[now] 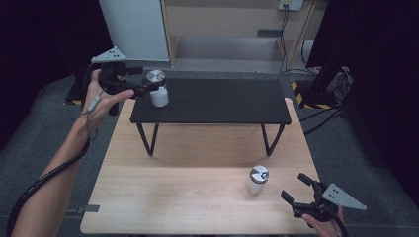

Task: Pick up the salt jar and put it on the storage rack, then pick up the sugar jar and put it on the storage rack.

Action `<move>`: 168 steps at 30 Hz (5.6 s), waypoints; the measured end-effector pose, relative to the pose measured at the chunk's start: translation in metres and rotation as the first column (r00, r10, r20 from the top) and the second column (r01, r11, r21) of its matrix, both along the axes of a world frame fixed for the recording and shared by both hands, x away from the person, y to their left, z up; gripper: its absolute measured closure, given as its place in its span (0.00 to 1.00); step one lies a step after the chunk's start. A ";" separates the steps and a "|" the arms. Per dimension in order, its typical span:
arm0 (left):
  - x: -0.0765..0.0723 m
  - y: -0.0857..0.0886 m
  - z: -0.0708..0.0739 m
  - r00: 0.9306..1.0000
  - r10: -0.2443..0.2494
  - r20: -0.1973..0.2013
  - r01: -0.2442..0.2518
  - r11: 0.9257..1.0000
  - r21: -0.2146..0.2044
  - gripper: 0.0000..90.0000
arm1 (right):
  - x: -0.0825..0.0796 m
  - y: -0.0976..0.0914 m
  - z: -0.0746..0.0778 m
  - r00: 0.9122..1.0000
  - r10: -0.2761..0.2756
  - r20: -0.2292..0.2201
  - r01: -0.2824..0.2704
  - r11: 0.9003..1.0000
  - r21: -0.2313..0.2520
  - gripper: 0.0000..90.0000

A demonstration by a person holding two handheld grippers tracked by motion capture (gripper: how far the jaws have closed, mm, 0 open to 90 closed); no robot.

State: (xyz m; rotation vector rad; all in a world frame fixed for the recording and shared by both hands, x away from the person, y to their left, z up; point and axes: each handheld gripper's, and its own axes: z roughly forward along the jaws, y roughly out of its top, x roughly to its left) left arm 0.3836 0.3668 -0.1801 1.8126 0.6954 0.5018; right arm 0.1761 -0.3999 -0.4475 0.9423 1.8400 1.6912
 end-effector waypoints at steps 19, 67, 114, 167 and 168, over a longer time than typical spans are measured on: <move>-0.097 0.010 -0.031 0.995 -0.052 0.083 0.049 0.998 0.039 0.03 | 0.001 0.007 0.001 1.000 0.013 0.006 -0.013 1.000 -0.004 0.08; -0.133 -0.024 -0.222 0.997 -0.070 0.037 0.071 0.997 -0.014 0.04 | 0.002 0.008 0.003 1.000 0.000 -0.001 0.000 1.000 -0.013 0.08; -0.135 -0.015 -0.234 0.998 -0.060 0.026 0.061 0.997 -0.046 0.03 | 0.005 0.013 0.007 1.000 -0.006 0.009 0.006 0.999 -0.040 0.08; -0.135 -0.015 -0.234 0.998 -0.069 0.005 0.069 0.997 -0.045 0.03 | -0.001 -0.026 0.137 0.996 0.087 -0.023 -0.089 0.976 -0.198 0.03; -0.135 -0.015 -0.234 0.998 -0.067 0.004 0.067 0.997 -0.047 0.03 | -0.001 -0.027 0.139 0.996 0.090 -0.020 -0.092 0.975 -0.204 0.03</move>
